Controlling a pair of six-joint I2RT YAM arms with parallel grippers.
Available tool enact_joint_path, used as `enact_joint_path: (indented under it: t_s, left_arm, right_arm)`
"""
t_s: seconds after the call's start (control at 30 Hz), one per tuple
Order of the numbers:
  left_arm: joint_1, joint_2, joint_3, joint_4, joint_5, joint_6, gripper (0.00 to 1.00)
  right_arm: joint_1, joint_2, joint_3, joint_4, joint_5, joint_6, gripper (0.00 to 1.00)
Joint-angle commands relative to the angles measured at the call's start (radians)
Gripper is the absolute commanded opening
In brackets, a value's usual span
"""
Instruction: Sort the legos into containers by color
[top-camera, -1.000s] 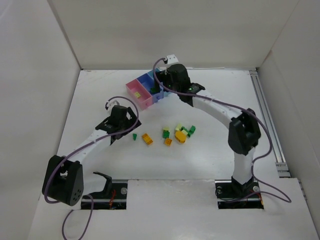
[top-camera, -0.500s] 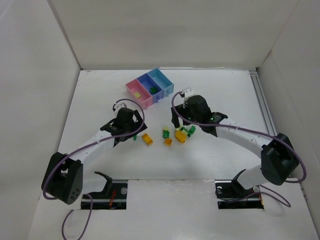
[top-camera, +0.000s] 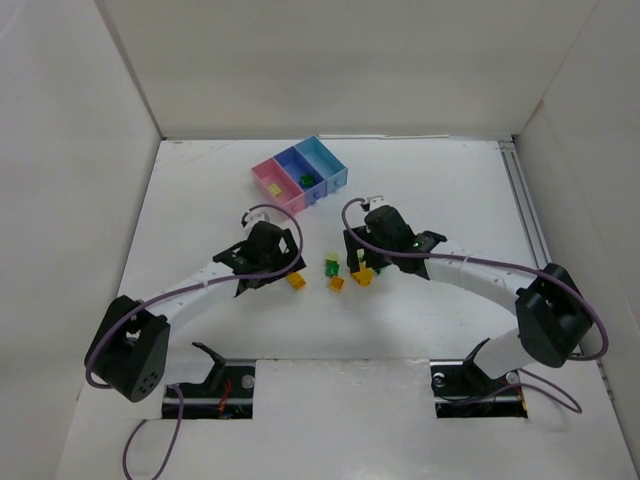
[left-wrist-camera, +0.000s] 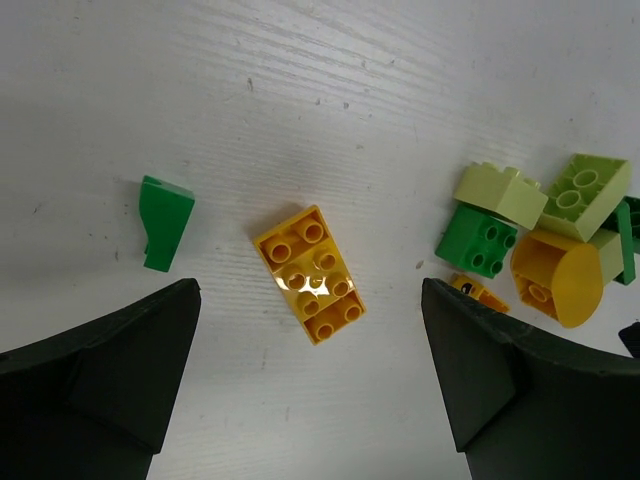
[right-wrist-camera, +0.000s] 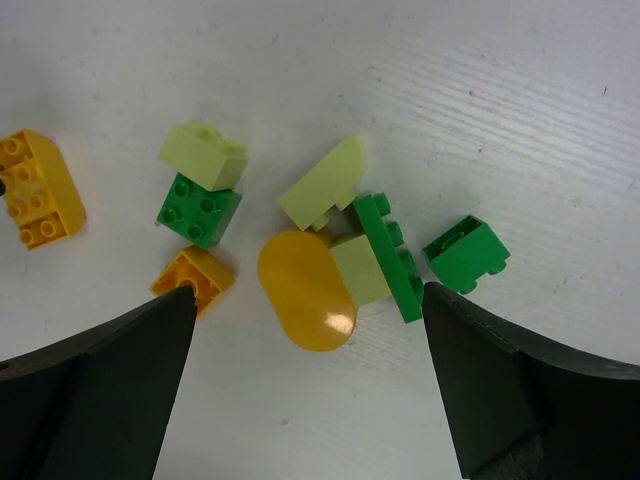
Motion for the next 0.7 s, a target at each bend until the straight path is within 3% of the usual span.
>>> enact_joint_path:
  t_s: [0.0,0.2,0.37,0.67]
  left_arm:
    - [-0.002,0.0,0.004,-0.017,-0.029,0.002,0.91]
    - [-0.002,0.0,0.004,-0.1,-0.154,-0.032,0.91]
    - [-0.002,0.021,-0.005,-0.123,-0.199,-0.055,0.85]
    - [0.02,0.113,0.015,-0.089,-0.242,-0.064,0.59]
  right_arm:
    - [0.011,0.024,-0.002,-0.023,0.029,0.034,1.0]
    - [0.044,0.012,0.027,-0.013,0.041,0.012,1.0]
    - [0.053,0.001,0.027,-0.013,0.05,0.003,1.0]
    - [0.053,-0.008,0.045,-0.031,0.05,0.003,1.0]
